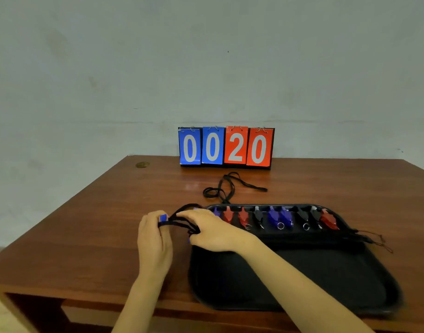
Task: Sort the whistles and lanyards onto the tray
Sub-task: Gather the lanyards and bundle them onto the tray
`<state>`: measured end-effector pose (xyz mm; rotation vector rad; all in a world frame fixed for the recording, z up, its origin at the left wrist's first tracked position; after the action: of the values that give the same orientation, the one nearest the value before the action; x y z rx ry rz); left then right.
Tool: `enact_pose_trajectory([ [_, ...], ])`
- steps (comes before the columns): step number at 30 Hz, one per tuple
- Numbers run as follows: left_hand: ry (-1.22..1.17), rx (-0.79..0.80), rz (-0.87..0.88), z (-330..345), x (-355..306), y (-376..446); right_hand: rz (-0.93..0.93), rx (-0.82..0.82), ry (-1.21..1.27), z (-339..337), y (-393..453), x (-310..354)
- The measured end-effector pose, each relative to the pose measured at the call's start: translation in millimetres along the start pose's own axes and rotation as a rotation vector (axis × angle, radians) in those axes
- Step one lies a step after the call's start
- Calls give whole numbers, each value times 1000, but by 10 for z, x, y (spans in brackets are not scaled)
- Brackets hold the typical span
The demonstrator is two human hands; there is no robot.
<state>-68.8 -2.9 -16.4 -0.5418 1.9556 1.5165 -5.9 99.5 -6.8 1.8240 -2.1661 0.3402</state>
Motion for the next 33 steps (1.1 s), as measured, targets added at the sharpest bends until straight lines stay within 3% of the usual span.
enact_pose_trajectory([
  [3,-60,-60,-5,-48,-38,-3,6,-20,-79,-55,51,-40],
  [8,-21,-78,351,-82,-326,-108,-76,-59,-311,-143,204,121],
  [13,-100,-161,282,-182,-224,-96,-182,141,-404,178,443,267],
  [16,-96,-187,258,-228,-223,-84,-181,164,-416,263,554,263],
  [20,-68,-237,209,-254,-194,-71,-140,-17,-316,29,655,124],
  [24,-152,-275,-67,-260,19,-55,-98,-249,-393,-456,442,-83],
  [28,-156,-178,-169,-216,146,-31,-18,-355,-470,-744,33,-291],
  [33,-89,-35,-173,-85,53,-29,98,-531,-363,-966,-266,-639],
])
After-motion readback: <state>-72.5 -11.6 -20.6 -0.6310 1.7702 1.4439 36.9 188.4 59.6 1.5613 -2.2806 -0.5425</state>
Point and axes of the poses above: each hand's wrist, its own y-axis towards the middle knuckle, its own z-axis out of the palm, x = y × z, the point moved 7 cm from there along y, towards the middle knuckle, and after that the axes turned 11 degrees about -y, right-handed, at the moved point
